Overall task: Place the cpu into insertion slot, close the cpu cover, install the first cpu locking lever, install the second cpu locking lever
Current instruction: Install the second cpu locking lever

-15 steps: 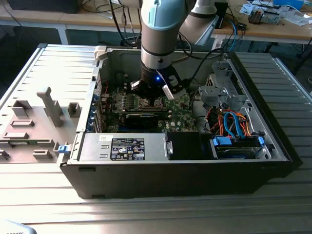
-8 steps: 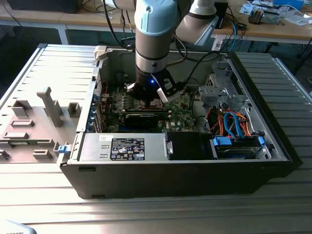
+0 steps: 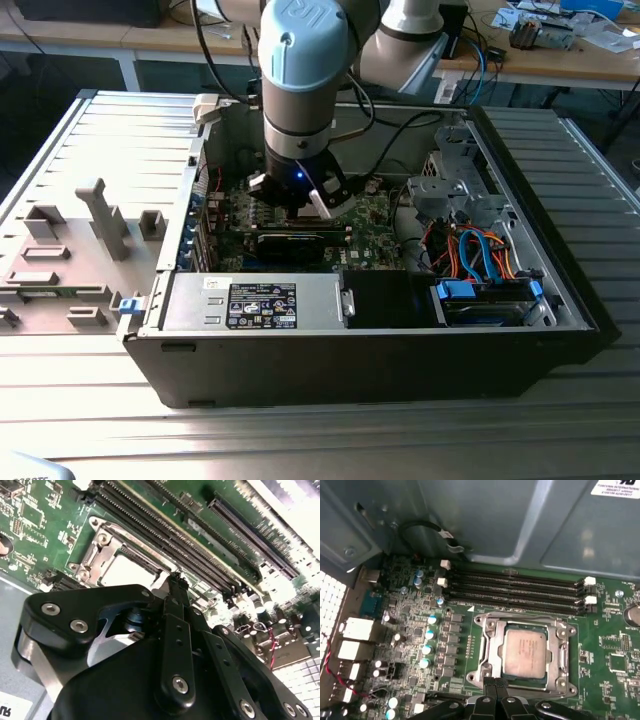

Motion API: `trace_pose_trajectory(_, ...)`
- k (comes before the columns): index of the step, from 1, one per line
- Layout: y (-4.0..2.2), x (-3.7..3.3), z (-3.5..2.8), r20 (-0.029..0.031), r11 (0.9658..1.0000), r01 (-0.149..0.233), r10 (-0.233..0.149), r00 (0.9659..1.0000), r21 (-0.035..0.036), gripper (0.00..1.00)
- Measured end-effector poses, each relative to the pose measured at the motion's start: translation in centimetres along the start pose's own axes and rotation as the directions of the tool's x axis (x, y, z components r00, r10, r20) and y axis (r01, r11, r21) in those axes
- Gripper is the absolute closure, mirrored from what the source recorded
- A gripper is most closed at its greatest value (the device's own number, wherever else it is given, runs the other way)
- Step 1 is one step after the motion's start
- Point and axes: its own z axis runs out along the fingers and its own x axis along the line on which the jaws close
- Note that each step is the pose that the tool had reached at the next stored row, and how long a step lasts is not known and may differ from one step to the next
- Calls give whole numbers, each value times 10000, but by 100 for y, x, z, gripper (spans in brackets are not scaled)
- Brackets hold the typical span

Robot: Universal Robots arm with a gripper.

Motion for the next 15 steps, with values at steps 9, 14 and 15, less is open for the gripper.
trace_pose_trajectory(9,-122,66,-18,48,9993,6,-4,10000,-375,89)
trace_pose_trajectory(14,-135,102,6,54,9991,8,-6,10000,-426,89)
trace_pose_trajectory(15,-137,105,13,54,9991,7,-5,10000,-425,89)
